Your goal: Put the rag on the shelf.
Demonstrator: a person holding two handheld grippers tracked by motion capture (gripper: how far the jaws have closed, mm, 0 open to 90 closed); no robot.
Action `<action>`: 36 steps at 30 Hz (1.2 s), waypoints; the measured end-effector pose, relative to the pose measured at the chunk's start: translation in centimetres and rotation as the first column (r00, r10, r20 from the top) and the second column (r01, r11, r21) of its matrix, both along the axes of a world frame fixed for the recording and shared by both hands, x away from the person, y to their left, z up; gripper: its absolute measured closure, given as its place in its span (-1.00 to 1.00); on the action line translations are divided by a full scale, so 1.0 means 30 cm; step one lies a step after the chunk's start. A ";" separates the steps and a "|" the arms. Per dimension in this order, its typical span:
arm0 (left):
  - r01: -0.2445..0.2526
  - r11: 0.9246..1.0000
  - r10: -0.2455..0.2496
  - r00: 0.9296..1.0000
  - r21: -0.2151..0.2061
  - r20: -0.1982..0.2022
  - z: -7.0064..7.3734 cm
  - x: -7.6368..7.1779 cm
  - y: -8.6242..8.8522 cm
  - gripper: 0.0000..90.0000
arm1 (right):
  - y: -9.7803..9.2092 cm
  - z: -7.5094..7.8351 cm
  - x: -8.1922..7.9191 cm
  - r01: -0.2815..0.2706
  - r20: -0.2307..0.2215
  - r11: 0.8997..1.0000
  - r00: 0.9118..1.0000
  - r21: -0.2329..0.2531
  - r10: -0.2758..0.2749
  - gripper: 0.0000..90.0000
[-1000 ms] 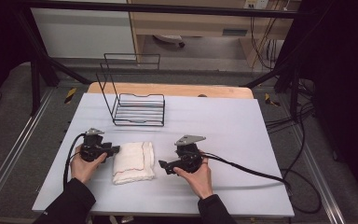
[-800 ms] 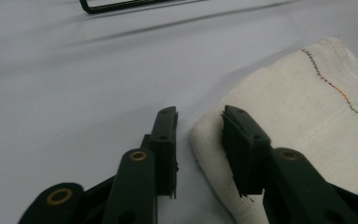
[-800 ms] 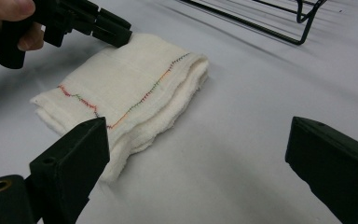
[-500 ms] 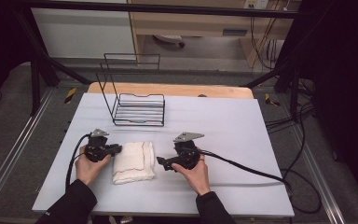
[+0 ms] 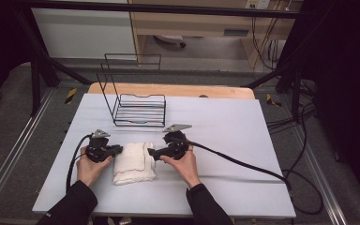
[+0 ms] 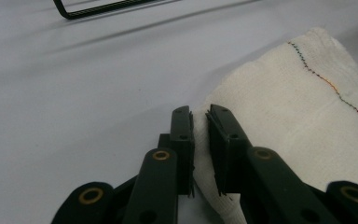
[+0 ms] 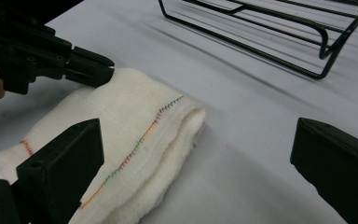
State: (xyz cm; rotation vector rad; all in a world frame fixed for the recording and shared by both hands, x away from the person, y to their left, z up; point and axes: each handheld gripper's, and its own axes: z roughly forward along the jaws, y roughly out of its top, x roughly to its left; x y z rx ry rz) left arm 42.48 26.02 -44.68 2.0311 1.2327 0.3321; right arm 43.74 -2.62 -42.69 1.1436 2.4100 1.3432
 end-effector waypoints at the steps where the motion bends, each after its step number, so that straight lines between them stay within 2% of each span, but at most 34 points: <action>1: 0.000 1.000 0.000 1.000 0.000 0.001 0.000 0.000 0.000 0.76 | 0.012 -0.003 0.008 0.005 -0.002 1.000 1.000 -0.003 -0.005 -0.91; 4: 0.006 1.000 -0.006 1.000 0.010 0.006 0.000 0.000 0.000 0.76 | 0.043 -0.012 0.033 0.011 -0.012 0.999 1.000 -0.034 -0.011 -0.85; 7: 0.009 1.000 -0.009 1.000 0.023 0.012 0.002 -0.002 -0.005 0.76 | 0.064 -0.024 0.057 0.019 -0.037 1.000 0.999 -0.022 -0.020 -0.74; 10: 0.009 1.000 -0.010 1.000 0.026 0.010 0.003 -0.002 -0.005 0.76 | 0.085 -0.034 0.073 0.015 -0.027 0.999 1.000 -0.039 -0.016 -0.59; 15: 0.011 1.000 -0.011 1.000 0.019 0.006 0.002 0.000 -0.002 0.76 | 0.102 -0.055 0.095 0.023 -0.042 0.999 0.999 -0.042 -0.025 -0.35; 24: 0.015 1.000 -0.015 1.000 0.018 0.008 0.001 0.000 -0.001 0.76 | 0.122 -0.084 0.103 0.002 -0.063 0.996 0.998 -0.084 -0.007 -0.02; 26: 0.014 1.000 -0.014 1.000 0.017 0.009 0.001 0.000 -0.001 0.75 | 0.123 -0.087 0.103 -0.002 -0.051 0.996 0.999 -0.086 -0.002 0.05; 31: 0.015 1.000 -0.015 1.000 0.016 0.010 0.001 0.000 -0.001 0.76 | 0.129 -0.088 0.093 -0.017 -0.061 0.997 0.998 -0.080 0.012 0.30; 36: 0.017 1.000 -0.017 1.000 0.011 0.008 0.000 0.002 0.002 0.75 | 0.132 -0.087 0.089 -0.025 -0.101 0.998 0.995 -0.058 0.019 0.55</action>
